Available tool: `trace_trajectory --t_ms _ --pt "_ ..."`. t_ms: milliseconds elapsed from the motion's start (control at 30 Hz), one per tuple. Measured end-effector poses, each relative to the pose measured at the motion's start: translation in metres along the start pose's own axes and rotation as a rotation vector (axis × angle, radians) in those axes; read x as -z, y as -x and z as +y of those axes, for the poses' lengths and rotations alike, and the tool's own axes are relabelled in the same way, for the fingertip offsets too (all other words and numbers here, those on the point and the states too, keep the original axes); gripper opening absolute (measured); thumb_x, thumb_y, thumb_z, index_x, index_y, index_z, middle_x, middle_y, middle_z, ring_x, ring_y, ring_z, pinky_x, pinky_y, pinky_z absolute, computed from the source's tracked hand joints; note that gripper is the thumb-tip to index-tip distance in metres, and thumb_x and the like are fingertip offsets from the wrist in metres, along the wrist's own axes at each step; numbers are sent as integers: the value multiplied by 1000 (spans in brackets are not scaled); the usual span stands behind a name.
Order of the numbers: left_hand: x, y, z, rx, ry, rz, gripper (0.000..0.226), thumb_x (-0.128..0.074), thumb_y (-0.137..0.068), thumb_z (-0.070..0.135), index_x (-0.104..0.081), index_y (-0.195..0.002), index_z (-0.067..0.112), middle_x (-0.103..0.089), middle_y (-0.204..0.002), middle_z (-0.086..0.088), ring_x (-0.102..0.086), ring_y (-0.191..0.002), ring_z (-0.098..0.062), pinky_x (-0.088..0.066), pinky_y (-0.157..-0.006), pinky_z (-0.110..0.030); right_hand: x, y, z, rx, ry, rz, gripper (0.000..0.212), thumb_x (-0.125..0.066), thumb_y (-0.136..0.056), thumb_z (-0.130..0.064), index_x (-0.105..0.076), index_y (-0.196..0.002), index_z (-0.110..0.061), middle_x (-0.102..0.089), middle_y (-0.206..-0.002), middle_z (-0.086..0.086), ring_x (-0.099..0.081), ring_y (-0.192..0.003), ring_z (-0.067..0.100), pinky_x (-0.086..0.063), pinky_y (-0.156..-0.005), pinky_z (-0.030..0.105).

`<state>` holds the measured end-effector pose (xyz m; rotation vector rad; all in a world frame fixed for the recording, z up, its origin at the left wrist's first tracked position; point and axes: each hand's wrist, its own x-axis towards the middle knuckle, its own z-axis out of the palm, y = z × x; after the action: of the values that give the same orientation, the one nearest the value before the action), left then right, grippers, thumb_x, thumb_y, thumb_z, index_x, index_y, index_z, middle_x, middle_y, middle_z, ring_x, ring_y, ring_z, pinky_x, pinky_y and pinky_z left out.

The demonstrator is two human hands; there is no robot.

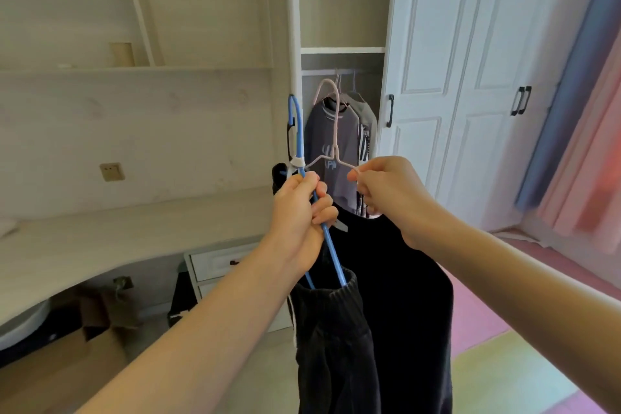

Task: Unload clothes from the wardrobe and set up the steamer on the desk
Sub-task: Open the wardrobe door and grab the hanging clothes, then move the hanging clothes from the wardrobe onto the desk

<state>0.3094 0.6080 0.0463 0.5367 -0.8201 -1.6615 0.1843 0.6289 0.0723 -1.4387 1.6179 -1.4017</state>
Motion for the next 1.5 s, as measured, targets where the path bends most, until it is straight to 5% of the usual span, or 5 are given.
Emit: trace_trajectory --t_ms 333,700,1067,1267,1500 --pt "16 39 -7 -122 -257 243 24 -43 -100 18 -55 -80 16 -68 -71 2 -64 -77 -14 -46 -70 -28 -13 17 14 109 39 -176 26 -45 -83 -7 -68 -80 -17 -52 -58 1 -45 -57 17 -41 -60 35" --pt "52 73 12 -173 -165 393 11 -43 -100 14 -53 -101 11 -74 -103 -7 -65 -107 -23 -48 -94 -36 -56 34 4 210 37 -352 24 -45 -88 -2 -67 -88 -12 -52 -59 1 -44 -53 15 -40 -54 27" --pt "98 103 64 -388 -152 530 5 -51 -94 11 -49 -98 8 -68 -116 -12 -70 -97 -19 -49 -97 -37 -134 47 -36 354 -2 -552 21 -46 -86 -4 -67 -82 -8 -53 -59 4 -45 -57 18 -43 -59 34" --pt "142 118 102 -450 -161 513 11 -61 -91 12 -66 -94 3 -73 -87 -6 -70 -92 -17 -44 -104 -42 -195 62 -60 414 -45 -639 18 -48 -85 -5 -66 -81 -7 -56 -60 1 -48 -56 15 -44 -58 31" --pt "199 134 155 -437 -112 501 22 -47 -95 15 -64 -96 1 -61 -128 -9 -56 -121 -21 -47 -96 -37 -276 78 -88 450 -59 -715 25 -47 -85 -3 -61 -70 -16 -60 -61 -1 -52 -53 8 -41 -53 20"
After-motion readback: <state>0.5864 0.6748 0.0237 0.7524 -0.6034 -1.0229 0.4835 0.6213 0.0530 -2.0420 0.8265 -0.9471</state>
